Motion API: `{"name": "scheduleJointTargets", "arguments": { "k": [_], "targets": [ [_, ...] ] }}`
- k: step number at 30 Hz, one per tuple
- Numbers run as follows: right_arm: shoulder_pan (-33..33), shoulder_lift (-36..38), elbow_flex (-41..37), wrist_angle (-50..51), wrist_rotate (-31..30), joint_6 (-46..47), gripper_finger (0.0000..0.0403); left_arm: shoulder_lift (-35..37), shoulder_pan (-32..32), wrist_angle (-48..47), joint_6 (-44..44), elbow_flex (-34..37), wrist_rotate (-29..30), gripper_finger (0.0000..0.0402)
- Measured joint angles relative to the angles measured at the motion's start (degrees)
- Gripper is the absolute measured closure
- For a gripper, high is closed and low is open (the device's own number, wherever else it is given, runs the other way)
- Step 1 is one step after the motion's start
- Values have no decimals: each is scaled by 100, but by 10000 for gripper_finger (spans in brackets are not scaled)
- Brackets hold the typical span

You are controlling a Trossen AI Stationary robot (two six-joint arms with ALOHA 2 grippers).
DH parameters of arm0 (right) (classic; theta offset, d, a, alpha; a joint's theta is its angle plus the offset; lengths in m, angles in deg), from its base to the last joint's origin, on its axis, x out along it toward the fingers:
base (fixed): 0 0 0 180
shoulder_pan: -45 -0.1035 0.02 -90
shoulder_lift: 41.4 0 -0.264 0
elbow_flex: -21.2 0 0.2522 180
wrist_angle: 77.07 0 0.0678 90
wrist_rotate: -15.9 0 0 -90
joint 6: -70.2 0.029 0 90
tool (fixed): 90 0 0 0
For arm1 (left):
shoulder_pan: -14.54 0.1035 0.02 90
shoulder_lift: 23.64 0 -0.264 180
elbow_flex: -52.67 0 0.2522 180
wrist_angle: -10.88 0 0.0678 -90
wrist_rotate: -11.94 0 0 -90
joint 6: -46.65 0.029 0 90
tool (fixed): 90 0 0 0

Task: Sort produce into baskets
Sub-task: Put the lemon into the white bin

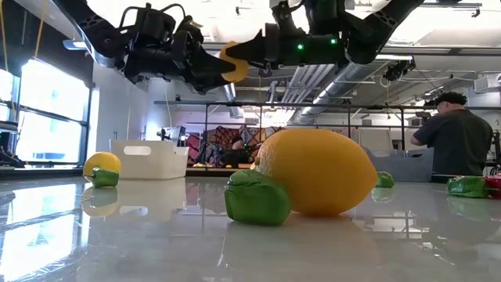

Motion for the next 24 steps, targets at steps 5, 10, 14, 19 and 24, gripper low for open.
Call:
{"name": "scheduleJointTargets", "arguments": {
  "k": [5,10,14,19,24],
  "targets": [
    [2,0,0,-2,-123,3,139,0,14,-12,98,0,32,206],
    [4,86,0,61,-436,-184,122,2,148,-132,103,-4,19,209],
    [21,366,0,234,-709,-356,120,48,321,-536,118,-77,-76,210],
    [35,710,2,787,-1189,-663,120,210,569,-2339,462,-709,258,210],
    [118,888,2,1379,-1476,-758,120,338,705,-4621,1280,-1508,2135,211]
  ]
}}
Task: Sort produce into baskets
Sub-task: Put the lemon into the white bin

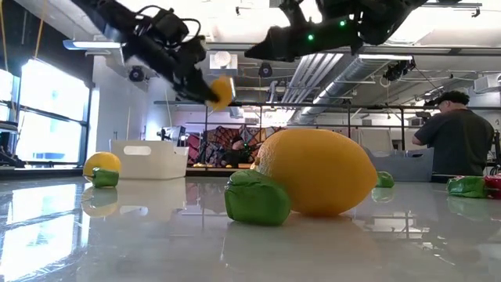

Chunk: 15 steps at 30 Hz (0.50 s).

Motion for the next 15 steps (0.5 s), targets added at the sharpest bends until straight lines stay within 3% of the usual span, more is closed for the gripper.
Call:
{"name": "scheduleJointTargets", "arguments": {
  "k": [3,6,12,15],
  "targets": [
    [66,4,0,358,-24,14,120,30,78,-1284,207,-525,1210,211],
    [98,12,0,577,5,30,119,22,216,-2147,15,-869,1848,211],
    [98,12,0,862,17,26,119,-140,803,-3214,-569,-1146,2013,211],
    [98,12,0,942,21,25,119,-324,1132,-3395,-115,-1150,2029,211]
  ]
}}
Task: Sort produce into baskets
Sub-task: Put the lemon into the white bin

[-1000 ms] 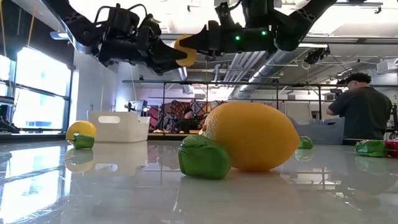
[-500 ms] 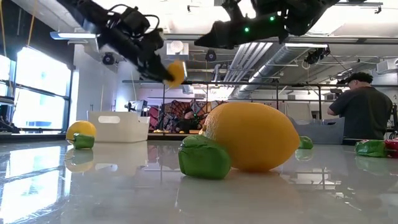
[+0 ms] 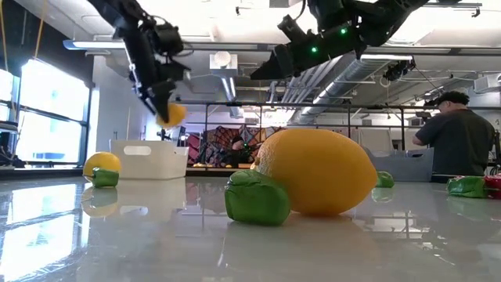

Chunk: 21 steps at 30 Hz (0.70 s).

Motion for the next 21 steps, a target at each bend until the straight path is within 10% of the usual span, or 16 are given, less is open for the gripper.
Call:
{"name": "scheduleJointTargets", "arguments": {
  "k": [10,21],
  "targets": [
    [-2,0,0,41,11,0,119,-1045,623,-580,2118,-485,236,211],
    [-2,0,0,222,15,0,119,-1993,994,-1339,1968,-1110,190,211]
  ]
}}
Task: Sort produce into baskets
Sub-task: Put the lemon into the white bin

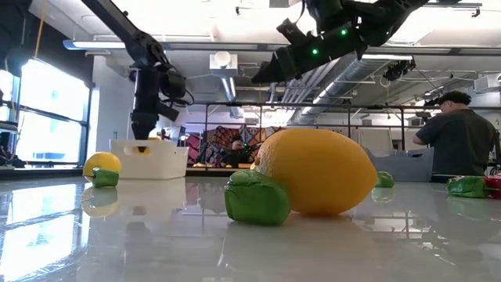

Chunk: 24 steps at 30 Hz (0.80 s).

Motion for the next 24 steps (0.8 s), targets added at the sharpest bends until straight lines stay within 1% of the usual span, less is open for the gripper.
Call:
{"name": "scheduleJointTargets", "arguments": {
  "k": [5,10,17,21,24],
  "targets": [
    [0,0,0,12,1,0,119,-200,12,89,-183,0,-34,209],
    [0,0,0,33,-1,0,119,-402,12,94,-773,0,-52,201],
    [0,0,0,47,-1,-1,119,-400,-21,317,-1169,0,83,170],
    [0,0,0,79,-1,-2,119,-357,-108,345,-1175,0,153,151],
    [0,0,0,82,-1,-2,119,-357,-188,289,-884,0,156,146]
  ]
}}
